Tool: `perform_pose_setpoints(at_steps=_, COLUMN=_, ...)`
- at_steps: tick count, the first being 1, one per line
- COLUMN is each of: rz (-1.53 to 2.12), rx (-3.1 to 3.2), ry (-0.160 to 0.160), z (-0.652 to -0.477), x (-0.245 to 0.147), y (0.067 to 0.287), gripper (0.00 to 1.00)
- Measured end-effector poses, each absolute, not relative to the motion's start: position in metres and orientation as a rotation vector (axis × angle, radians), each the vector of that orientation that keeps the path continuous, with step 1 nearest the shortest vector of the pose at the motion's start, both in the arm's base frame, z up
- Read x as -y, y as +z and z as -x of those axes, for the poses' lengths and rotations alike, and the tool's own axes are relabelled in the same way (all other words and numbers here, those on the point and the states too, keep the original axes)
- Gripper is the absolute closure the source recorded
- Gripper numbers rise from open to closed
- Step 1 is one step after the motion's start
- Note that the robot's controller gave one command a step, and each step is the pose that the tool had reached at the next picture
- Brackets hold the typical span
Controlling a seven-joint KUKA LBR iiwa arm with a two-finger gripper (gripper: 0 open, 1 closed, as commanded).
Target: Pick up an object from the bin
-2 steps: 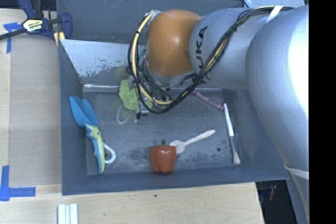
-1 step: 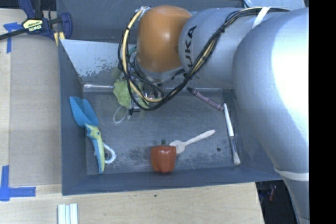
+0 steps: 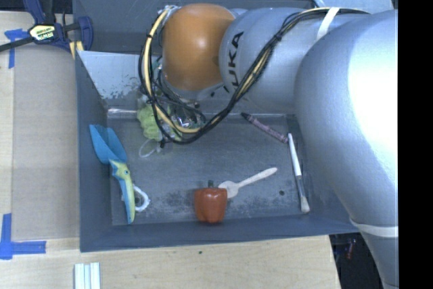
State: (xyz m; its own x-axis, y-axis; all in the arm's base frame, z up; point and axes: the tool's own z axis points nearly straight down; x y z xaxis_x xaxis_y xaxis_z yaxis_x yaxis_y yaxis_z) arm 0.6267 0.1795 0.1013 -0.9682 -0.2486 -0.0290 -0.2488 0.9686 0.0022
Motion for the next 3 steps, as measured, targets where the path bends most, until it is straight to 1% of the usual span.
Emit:
perform_pose_setpoints(at_steps=1, rz=0.365, rx=-3.093, ry=0.009, z=-0.628, x=-0.185, y=0.071, gripper=0.00)
perform_pose_setpoints(at_steps=2, rz=0.408, rx=-3.080, ry=0.009, z=-0.629, x=-0.144, y=0.072, gripper=1.00)
perform_pose_setpoints(at_steps=3, rz=0.407, rx=-3.080, ry=0.009, z=-0.629, x=-0.144, y=0.072, gripper=1.00)
